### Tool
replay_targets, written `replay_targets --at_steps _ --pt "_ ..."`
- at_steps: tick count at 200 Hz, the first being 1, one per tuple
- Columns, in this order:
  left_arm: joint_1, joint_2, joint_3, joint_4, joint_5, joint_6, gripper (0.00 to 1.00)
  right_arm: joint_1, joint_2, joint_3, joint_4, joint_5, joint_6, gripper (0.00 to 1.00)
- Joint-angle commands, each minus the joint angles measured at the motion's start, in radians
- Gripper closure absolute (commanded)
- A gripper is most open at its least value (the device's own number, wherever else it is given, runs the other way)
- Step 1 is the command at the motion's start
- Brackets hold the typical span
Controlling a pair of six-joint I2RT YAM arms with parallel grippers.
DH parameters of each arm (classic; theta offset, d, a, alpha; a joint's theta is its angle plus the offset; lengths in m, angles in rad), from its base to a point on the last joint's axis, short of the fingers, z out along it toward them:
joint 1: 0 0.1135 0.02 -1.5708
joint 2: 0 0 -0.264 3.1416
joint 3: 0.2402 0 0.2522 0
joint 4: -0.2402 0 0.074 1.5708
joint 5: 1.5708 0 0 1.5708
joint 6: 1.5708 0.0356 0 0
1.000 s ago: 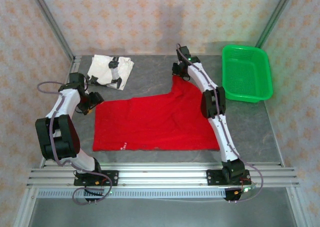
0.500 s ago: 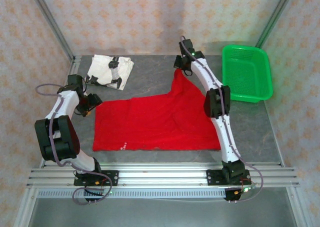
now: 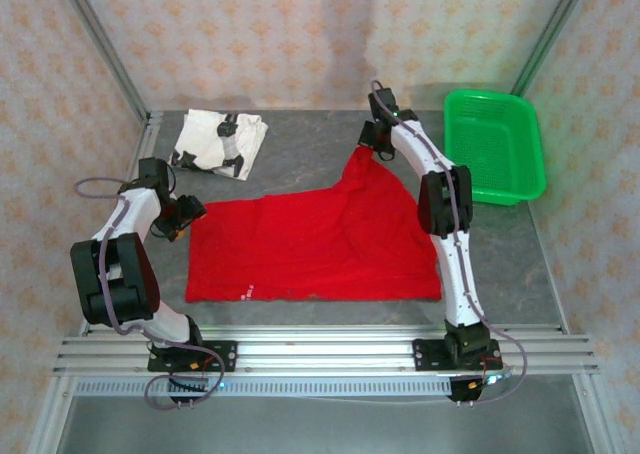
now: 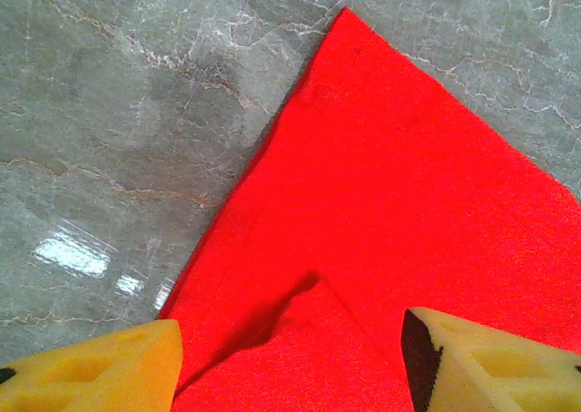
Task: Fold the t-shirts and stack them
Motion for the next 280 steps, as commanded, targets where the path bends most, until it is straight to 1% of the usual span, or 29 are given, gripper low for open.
replay_targets --at_steps 1,14,32,47,78,136,156,178,197,208,247,280 --pt "0.009 -0.034 -0.017 0.017 0.003 -0.017 0.34 -0.015 -0.097 -0.107 0.079 0.028 0.037 1.00" --pt "0.008 -0.033 -0.022 0.017 0.000 -0.020 0.34 -0.023 -0.123 -0.174 0.127 0.014 0.055 1.00" --pt "0.011 -0.035 -0.028 0.015 -0.016 -0.038 0.34 -0.033 -0.145 -0.225 0.159 0.005 0.073 1.00" --pt "0.016 -0.038 -0.028 0.016 -0.025 -0.057 0.33 -0.037 -0.155 -0.249 0.174 -0.002 0.077 1.00" --pt "0.021 -0.028 -0.014 0.030 0.011 -0.081 0.33 -0.041 -0.161 -0.275 0.181 -0.023 0.087 1.00" --pt "0.021 -0.027 -0.027 0.033 0.010 -0.078 0.33 -0.049 -0.211 -0.384 0.259 -0.036 0.134 1.00" --pt "0.021 -0.026 -0.030 0.035 0.010 -0.076 0.33 -0.054 -0.223 -0.405 0.265 -0.041 0.148 0.96" --pt "0.021 -0.028 -0.034 0.037 0.009 -0.074 0.33 -0.063 -0.252 -0.467 0.317 -0.048 0.185 0.85" --pt "0.022 -0.028 -0.037 0.037 0.008 -0.070 0.33 -0.078 -0.273 -0.515 0.375 -0.085 0.245 0.76" --pt "0.021 -0.028 -0.042 0.040 0.010 -0.070 0.33 -0.085 -0.283 -0.544 0.417 -0.114 0.282 0.73" --pt "0.023 -0.029 -0.044 0.038 0.010 -0.062 0.33 -0.099 -0.312 -0.636 0.559 -0.180 0.422 0.66" --pt "0.021 -0.030 -0.045 0.033 0.006 -0.051 0.33 -0.104 -0.289 -0.639 0.612 -0.241 0.507 0.64"
